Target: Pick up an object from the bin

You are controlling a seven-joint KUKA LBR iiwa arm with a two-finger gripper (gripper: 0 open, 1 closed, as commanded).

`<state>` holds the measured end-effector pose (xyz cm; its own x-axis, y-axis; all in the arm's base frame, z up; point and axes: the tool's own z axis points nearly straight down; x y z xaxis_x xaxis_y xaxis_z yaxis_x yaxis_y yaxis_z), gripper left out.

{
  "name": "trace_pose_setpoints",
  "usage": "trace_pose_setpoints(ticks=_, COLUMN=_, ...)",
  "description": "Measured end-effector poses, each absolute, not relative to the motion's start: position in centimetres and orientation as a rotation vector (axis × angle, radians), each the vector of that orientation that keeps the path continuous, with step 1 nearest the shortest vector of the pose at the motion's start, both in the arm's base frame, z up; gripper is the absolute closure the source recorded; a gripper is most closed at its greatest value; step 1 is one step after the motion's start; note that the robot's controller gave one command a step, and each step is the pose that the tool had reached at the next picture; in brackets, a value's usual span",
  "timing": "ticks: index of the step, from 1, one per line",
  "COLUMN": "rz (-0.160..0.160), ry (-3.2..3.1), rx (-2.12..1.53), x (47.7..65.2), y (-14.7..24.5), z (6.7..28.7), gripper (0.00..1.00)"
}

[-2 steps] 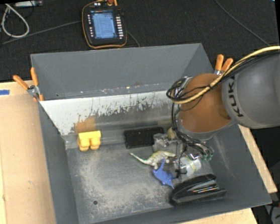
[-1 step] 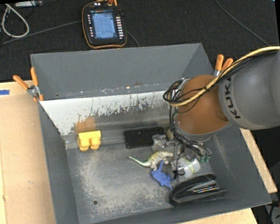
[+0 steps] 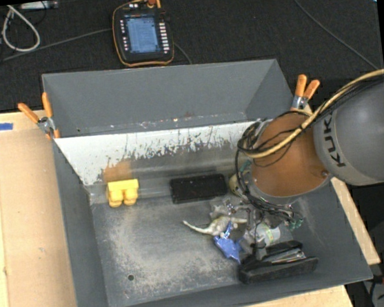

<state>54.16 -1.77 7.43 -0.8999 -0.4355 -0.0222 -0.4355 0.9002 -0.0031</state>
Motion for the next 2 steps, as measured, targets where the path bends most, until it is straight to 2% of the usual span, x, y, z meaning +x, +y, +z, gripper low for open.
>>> trace_pose_setpoints(ticks=1, rz=-0.001, ry=3.114, rx=-0.354, x=56.6, y=-0.8, z=7.5, gripper=0.0)
trace_pose_setpoints(ticks=2, rz=-0.008, ry=2.907, rx=-0.979, x=50.2, y=-0.1, z=8.2, gripper=1.0)
